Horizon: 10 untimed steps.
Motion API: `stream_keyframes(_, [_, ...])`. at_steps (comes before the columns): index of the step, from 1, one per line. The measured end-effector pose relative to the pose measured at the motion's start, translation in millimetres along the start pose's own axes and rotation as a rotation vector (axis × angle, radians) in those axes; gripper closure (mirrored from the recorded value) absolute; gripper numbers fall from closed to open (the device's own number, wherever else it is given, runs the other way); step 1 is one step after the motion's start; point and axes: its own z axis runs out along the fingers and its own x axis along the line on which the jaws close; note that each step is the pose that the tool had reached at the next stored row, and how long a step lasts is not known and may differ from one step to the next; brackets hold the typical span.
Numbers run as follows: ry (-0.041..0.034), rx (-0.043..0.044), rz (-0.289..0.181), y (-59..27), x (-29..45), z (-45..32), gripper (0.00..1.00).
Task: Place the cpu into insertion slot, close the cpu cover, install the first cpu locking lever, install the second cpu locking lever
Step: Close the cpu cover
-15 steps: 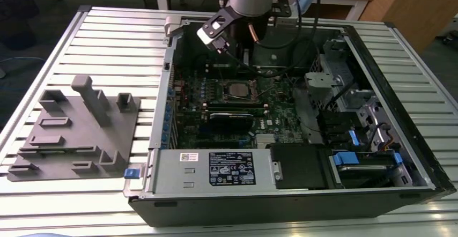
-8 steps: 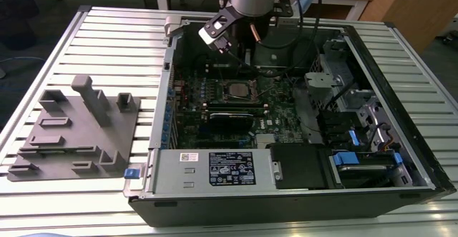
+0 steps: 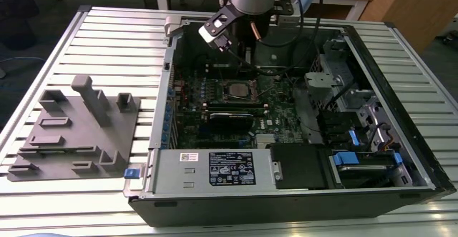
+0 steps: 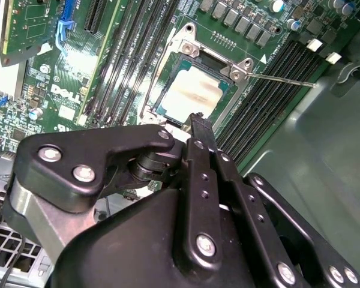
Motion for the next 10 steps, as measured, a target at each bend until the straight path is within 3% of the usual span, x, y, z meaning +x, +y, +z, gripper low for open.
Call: stream_keyframes(10, [0.0000, 0.0000, 0.000, 3.3, 0.1, 0.1, 0.89])
